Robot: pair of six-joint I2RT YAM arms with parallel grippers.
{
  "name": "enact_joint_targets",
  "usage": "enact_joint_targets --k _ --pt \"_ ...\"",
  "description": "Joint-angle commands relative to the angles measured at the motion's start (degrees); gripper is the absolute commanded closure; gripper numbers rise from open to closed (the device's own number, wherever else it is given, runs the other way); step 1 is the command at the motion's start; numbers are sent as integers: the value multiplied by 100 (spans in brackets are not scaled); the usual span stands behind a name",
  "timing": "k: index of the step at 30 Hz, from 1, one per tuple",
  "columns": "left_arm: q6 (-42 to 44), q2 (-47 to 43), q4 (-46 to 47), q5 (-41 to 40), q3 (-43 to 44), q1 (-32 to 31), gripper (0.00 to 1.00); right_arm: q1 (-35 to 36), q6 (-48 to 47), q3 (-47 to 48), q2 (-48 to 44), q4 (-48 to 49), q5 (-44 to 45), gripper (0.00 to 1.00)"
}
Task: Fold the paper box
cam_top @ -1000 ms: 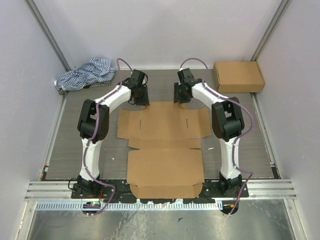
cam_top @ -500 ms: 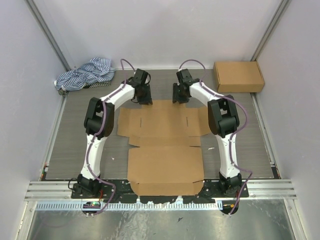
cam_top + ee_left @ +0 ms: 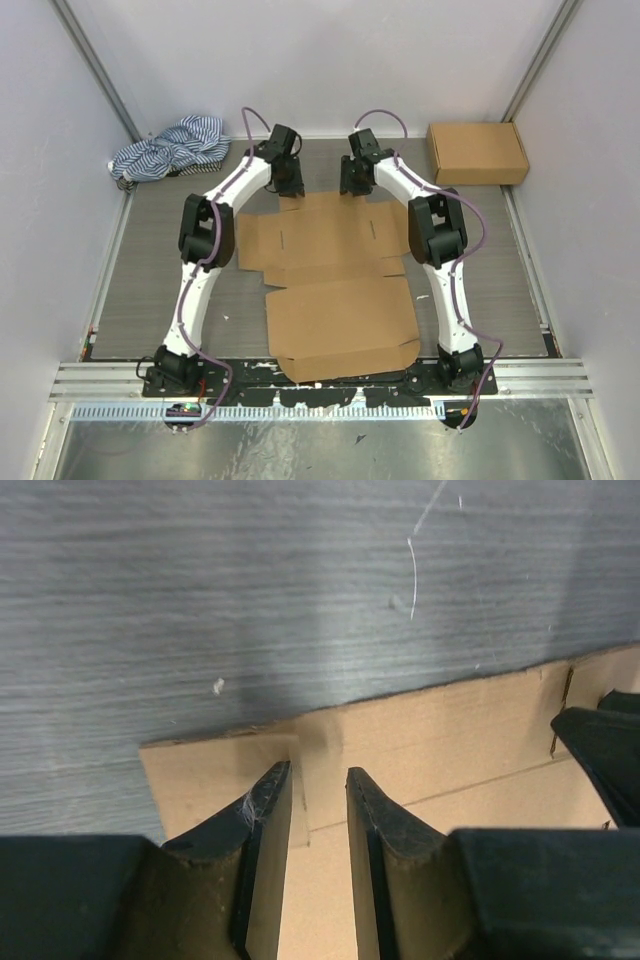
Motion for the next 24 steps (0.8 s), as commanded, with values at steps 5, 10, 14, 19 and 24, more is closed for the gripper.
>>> enact_joint_targets --k 5,10,14,19,24 --pt "152 -257 -475 -11 624 336 63 -206 168 234 -507 -16 -16 51" --pt "156 -1114 -286 -19 -202 349 60 -235 222 -719 -1746 328 231 37" --pt "4 -2419 331 18 -1904 327 54 -241 357 -1804 -2804 351 526 23" --pt "-276 -3830 1160 83 -4299 227 50 -240 556 -3593 -3999 534 496 22" --pt "-563 -4732 1661 34 -6004 -19 49 -241 740 -5094 -4705 865 590 22"
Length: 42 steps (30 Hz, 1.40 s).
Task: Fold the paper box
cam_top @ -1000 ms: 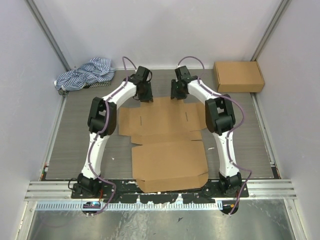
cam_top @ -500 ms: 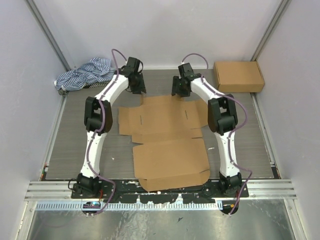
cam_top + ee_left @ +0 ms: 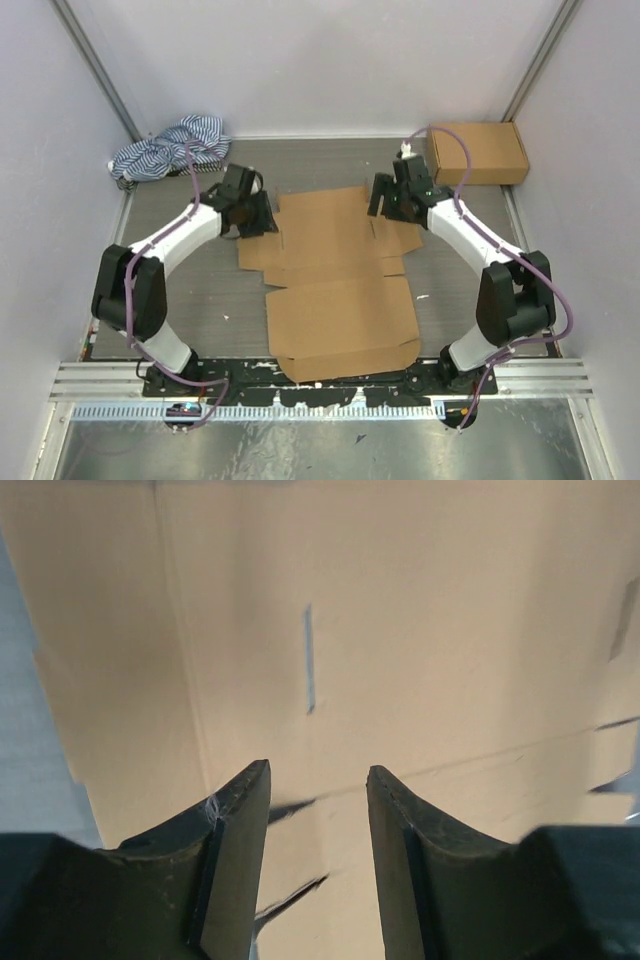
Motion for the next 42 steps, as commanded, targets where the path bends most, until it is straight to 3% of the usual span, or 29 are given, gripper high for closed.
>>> enact_joint_targets --k 1,11,16,27,29,32,34,36,42 --pt "-331 -435 605 -30 -1217 -196 49 28 252 -1106 -279 296 265 22" --pt "-450 -658 786 166 -1909 -248 48 22 433 -1936 -444 250 574 21" --pt "-512 -714 846 333 -2081 -248 46 -3 556 -2149 -487 134 744 0" --pt "-691 -655 1080 885 -2522 -388 49 -430 520 -2495 -608 246 217 0" --pt "-697 -682 1148 916 -2569 -443 52 -465 494 -2523 -623 270 5 0" --pt "-738 -693 1217 1053 -2600 -468 66 -471 449 -2554 -673 312 -243 0" --pt "-744 -762 1212 1081 -2600 -469 86 -471 438 -2546 -729 303 -324 0" --pt "-706 -885 1123 1020 -2553 -468 99 -472 431 -2533 -793 280 -352 0" --pt "-518 -1318 586 742 -2245 -472 100 -484 399 -2467 -856 233 -454 0"
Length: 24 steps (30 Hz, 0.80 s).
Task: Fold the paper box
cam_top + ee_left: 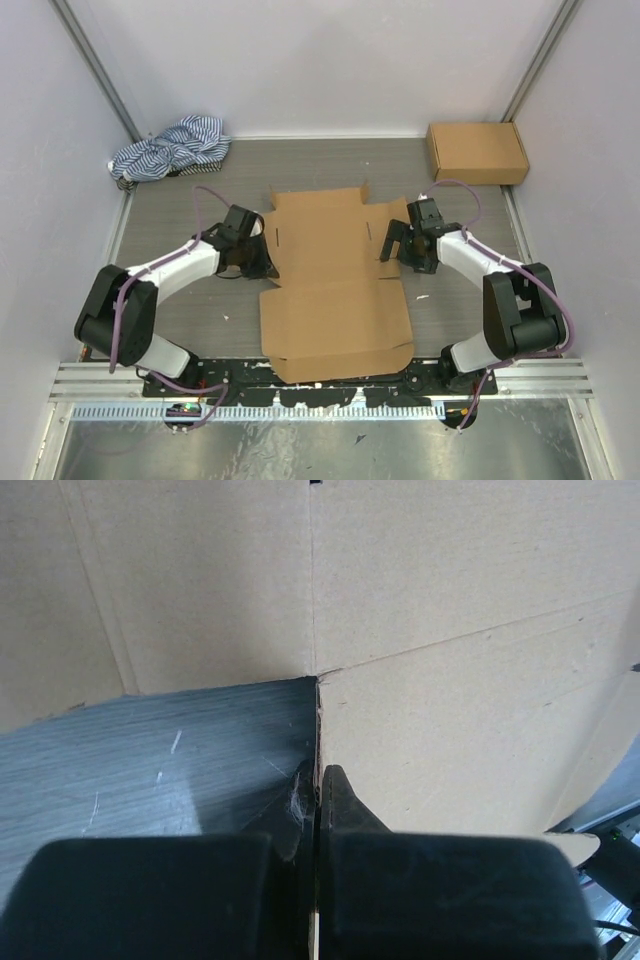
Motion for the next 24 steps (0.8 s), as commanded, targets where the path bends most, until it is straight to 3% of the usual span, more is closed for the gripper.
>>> enact_joint_targets --k 1,13,19,24 --pt "204 -453 -383 -188 333 -4 100 -14 -60 68 -231 134 -256 0" --pt "215 -1265 -883 -373 755 7 100 -14 -235 -27 -277 425 -1337 3" --pt "174 -1320 -859 -379 779 2 100 -2 -228 -112 -45 615 -1442 7" --pt "388 -974 -1044 -549 874 4 100 132 -258 102 333 763 -989 13"
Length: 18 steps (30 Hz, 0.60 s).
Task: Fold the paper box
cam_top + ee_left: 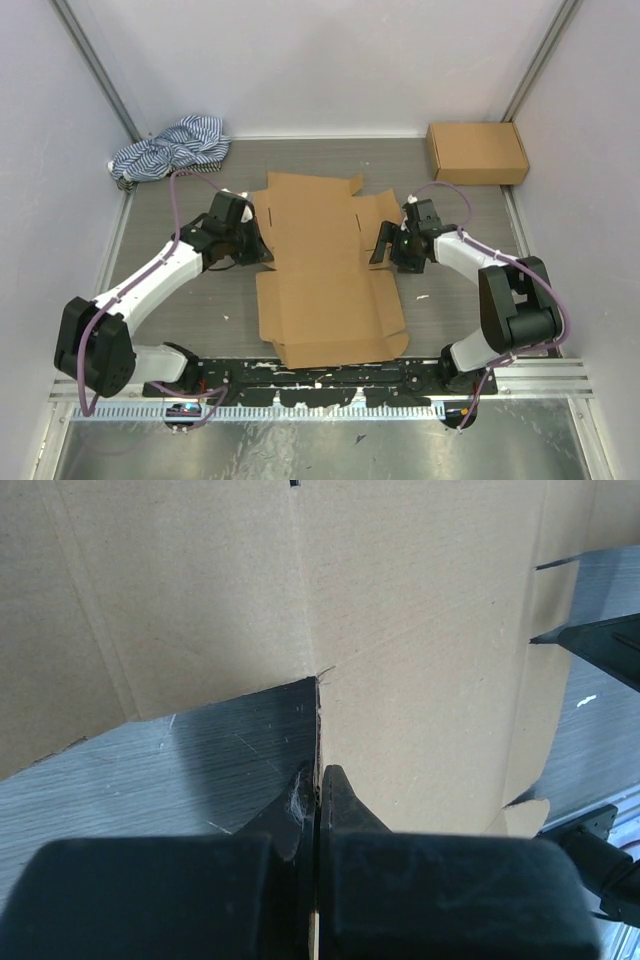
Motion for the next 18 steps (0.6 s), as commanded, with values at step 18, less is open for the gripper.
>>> enact_joint_targets --k 18 --pt "846 1515 -576 -932 690 4 100 797 -178 1396 1615 -150 1206 19"
